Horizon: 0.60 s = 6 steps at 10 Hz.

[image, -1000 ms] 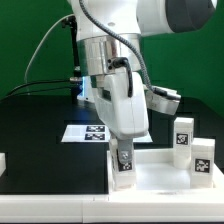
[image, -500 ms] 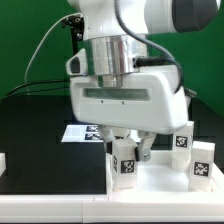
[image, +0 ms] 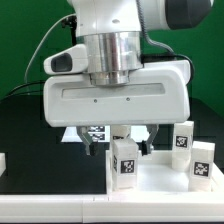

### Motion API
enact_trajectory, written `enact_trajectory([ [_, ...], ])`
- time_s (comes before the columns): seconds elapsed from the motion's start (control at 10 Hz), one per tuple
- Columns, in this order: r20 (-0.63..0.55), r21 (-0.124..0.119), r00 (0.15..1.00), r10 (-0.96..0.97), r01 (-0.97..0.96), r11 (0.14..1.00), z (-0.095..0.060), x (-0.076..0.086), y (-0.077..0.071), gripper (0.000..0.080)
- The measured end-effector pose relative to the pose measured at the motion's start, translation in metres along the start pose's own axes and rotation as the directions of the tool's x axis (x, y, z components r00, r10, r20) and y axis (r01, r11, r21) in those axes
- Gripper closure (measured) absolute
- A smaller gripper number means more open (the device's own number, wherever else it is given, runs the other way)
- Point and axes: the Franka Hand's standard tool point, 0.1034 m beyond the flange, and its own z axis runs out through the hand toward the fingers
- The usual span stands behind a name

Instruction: Assemble square table

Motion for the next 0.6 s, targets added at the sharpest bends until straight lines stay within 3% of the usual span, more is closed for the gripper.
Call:
enact_trajectory([
  [0.1,0.039,0.02,0.986,-0.163,0.163,0.986,-0.0011,-0.0005,-0.0035,0.015],
  [0.2,0.035,0.018,0.991,-0.131,0.13,0.991,-0.001,0.0018,-0.0022,0.015],
  [0.4,0.038,0.015,0.994,-0.107,0.106,0.994,-0.0005,0.0013,-0.0014,0.0397],
  [0.5,0.039,0.013,0.999,-0.025,0.025,1.0,-0.0003,0.0011,-0.0015,0.0397],
  [0.6,0.04,0.009,0.997,0.059,-0.06,0.998,-0.0003,0.0011,-0.0013,0.0516],
])
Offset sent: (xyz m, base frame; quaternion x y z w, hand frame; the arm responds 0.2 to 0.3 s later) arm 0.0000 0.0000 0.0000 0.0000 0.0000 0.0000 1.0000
